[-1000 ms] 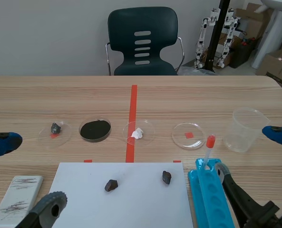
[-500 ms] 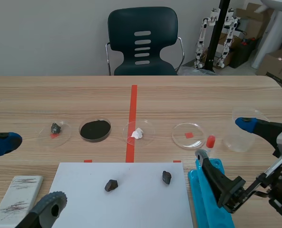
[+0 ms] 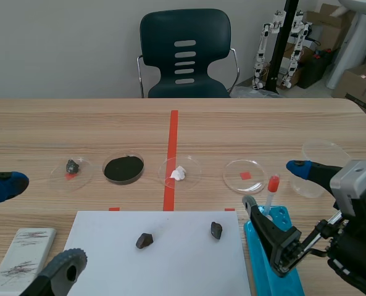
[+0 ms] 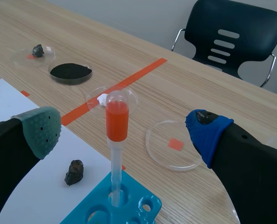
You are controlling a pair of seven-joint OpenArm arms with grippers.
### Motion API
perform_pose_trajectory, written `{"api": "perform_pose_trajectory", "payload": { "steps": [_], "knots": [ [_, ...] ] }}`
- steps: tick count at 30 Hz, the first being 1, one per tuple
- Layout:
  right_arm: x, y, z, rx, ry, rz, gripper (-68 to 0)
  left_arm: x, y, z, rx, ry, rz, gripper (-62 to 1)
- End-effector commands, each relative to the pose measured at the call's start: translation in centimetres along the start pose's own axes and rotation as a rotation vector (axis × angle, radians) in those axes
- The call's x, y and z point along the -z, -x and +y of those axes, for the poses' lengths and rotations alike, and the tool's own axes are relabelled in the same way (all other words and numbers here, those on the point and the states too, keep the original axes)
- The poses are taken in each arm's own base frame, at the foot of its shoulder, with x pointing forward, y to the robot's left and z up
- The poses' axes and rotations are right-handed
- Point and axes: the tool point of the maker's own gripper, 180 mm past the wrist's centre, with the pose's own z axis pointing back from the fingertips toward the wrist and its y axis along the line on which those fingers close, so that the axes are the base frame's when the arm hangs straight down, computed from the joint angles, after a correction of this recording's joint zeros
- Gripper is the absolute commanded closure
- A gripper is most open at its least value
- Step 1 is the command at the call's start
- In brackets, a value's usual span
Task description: Pick up the dropper by the top with the right hand
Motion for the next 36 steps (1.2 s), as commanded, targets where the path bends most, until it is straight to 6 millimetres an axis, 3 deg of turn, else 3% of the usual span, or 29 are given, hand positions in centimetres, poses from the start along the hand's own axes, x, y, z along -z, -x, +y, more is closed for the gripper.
{"api": "perform_pose_trajectory", "payload": {
  "steps": [1,14,25,36],
  "knots": [
    [0.25,-1.21,-0.08,-0.002,-0.003,-0.051,-53.0,0.3,-1.24,-0.13,-0.001,0.004,-0.047,-62.3],
    [0.1,-1.33,0.21,0.002,-0.014,-0.059,-34.5,0.3,-1.24,-0.13,-0.001,0.004,-0.047,-62.3],
    [-0.31,-1.19,0.54,0.012,-0.016,-0.058,-28.5,0.3,-1.24,-0.13,-0.001,0.004,-0.047,-62.3],
    [-0.3,-1.17,0.54,0.011,-0.015,-0.057,-15.6,0.3,-1.24,-0.13,-0.001,0.004,-0.047,-62.3]
  ]
}}
